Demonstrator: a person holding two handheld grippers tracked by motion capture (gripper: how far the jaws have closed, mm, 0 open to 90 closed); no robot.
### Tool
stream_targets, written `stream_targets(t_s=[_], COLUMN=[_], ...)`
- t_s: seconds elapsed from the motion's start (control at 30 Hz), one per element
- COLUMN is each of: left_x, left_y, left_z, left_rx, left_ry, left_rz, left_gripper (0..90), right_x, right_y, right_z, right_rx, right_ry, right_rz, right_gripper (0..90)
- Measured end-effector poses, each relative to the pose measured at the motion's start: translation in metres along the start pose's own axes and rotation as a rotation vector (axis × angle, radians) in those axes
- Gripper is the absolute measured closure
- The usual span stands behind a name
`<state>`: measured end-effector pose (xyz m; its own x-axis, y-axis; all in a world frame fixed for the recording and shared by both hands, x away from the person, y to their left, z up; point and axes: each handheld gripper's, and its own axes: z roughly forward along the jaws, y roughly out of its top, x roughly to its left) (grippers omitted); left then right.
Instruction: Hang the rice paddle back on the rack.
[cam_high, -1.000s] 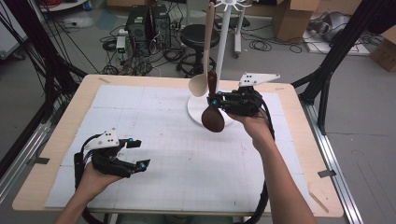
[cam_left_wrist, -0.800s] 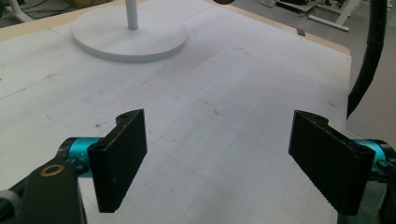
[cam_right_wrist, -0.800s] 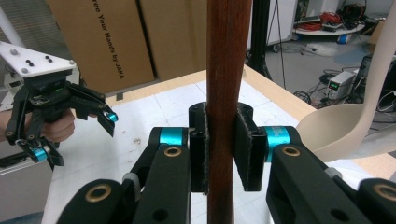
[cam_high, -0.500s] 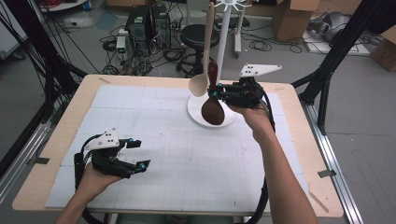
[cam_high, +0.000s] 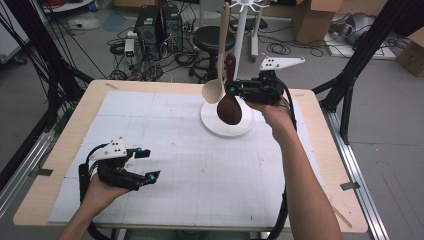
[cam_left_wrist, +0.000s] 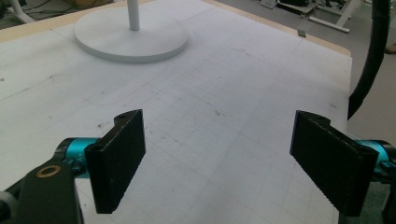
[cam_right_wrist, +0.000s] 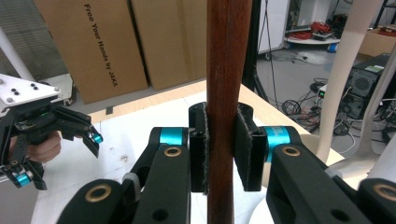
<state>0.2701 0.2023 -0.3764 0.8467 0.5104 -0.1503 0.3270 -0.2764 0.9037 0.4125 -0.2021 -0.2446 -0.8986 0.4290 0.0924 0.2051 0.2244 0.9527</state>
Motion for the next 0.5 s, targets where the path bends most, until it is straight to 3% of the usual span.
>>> stream_targets(t_s=[0.5], left_x=[0.001], left_y=[-0.001], left_z=[0.000], left_rx=[0.004], left_ry=[0.006], left_rz=[-0.003], left_gripper=[18.2], right_x=[-0.009], right_y=[0.019], right_z=[-0.001], right_rx=[-0.016], right_ry=[-0.009], right_rz=[-0.007], right_gripper=[78.1])
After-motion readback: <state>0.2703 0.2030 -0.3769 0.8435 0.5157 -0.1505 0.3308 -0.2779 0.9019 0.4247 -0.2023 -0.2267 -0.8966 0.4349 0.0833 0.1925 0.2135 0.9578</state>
